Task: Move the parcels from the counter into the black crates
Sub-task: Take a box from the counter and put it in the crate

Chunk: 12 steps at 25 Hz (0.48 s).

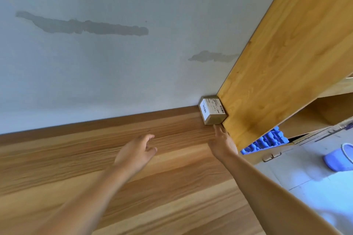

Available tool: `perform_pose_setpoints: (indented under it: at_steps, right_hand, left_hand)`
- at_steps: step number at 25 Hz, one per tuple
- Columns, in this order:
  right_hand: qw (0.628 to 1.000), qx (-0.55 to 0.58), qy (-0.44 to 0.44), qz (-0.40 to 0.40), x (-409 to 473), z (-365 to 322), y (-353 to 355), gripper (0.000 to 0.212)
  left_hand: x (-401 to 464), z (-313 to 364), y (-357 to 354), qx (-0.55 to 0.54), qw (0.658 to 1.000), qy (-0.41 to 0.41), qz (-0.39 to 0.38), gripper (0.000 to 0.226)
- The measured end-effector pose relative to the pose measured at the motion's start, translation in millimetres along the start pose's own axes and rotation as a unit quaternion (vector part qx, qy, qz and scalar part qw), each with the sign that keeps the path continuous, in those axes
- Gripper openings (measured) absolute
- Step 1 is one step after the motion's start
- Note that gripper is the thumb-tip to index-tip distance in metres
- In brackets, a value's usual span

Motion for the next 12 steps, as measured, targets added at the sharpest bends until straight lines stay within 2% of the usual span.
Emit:
perform_pose_setpoints:
  at_steps: [5,9,12]
  right_hand:
    - [0.996,-0.083,0.013,0.009,99.2,30.1,5.1,0.055]
    - [0.995,-0.098,0.014,0.021,151.6,45.0,-10.6,0.055]
    - [0.994,-0.101,-0.017,0.039,177.4,49.3,-20.9,0.072]
  left_hand:
    - [56.9,41.9,-26.6,0.008,1.0,0.02,-0.015,0.046]
    - [85.9,55.0,-46.3,0.025,0.998,0.038,-0.052,0.047]
    - [98.1,57.0,-57.6,0.014,0.997,0.047,-0.054,0.046]
Point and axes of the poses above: each hand's wrist, its own x-axis towards the middle knuckle, its own y-axis out of the back of the hand, z = x × y, the point moved 2 cm from there along x, towards the middle knuckle, and after that the axes turned 12 degrees about x, right-handed, at the moved point
